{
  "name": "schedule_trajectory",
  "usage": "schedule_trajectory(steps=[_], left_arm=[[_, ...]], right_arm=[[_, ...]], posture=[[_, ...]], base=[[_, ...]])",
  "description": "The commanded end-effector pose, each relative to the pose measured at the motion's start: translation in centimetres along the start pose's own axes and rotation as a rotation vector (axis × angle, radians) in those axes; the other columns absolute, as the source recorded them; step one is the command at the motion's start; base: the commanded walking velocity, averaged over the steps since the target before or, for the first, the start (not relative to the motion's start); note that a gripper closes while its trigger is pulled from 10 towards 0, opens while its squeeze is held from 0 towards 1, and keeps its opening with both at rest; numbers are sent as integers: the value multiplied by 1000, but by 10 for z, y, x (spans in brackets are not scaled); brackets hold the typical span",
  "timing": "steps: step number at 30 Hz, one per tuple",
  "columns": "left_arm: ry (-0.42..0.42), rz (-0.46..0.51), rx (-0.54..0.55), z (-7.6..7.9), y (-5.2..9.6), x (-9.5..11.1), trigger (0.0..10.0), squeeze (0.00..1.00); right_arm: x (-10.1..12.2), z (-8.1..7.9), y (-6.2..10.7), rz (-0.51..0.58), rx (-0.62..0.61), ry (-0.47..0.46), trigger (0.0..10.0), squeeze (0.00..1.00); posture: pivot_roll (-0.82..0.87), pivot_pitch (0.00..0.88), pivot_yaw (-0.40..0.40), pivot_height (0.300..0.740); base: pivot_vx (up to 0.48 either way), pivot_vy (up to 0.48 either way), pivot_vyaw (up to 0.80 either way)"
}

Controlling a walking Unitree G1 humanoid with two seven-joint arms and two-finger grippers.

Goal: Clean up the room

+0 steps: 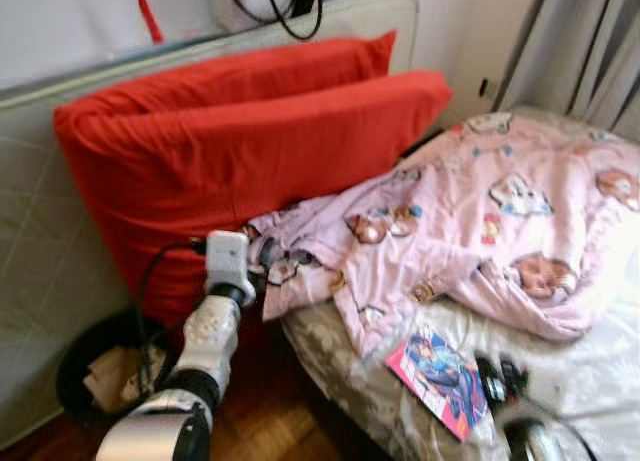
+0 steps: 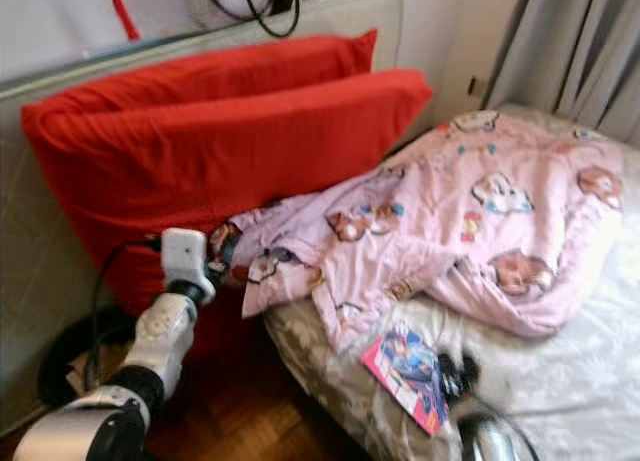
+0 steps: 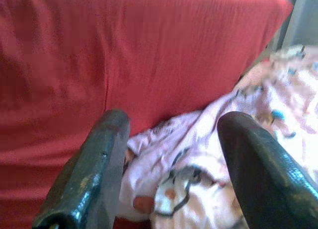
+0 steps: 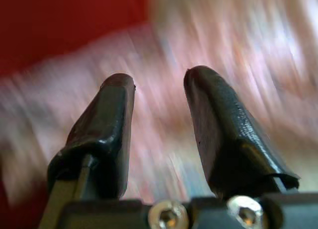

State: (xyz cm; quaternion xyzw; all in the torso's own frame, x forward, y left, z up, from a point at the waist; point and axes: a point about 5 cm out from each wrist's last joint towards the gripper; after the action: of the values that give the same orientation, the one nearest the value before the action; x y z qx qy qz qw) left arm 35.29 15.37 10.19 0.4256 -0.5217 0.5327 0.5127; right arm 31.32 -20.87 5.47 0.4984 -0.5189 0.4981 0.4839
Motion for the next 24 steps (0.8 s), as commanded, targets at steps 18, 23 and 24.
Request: schedule_trajectory(steps=[18,23,24], left_arm=[[104,-46,41,-10,10,-13,10000,0],[81,-45,49,-22,23,-20,10000,0],[81,-45,49,-22,23,-20,10000,0]], right_arm=[[32,-15,-26,87,42,43,10000,0],[22,-6,-15,74,11,56,10000,0],[22,-6,-15,74,11,56,10000,0]], posture=[[43,0,5,740],[38,0,6,740],[38,0,6,740]], base=[[0,0,0],[0,0,0],[0,0,0]])
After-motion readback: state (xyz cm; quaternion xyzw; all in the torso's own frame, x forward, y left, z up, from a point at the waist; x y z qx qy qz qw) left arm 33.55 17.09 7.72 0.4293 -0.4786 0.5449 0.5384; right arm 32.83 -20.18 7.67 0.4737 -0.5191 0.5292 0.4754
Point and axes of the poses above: a point about 5 cm out from each wrist's last joint towards the gripper, its own y axis pointing back from the gripper into the wrist, its own x axis along the axis of the wrist's last joint, z = x × y, and after that the axes turned 9 degrees about y, right-handed
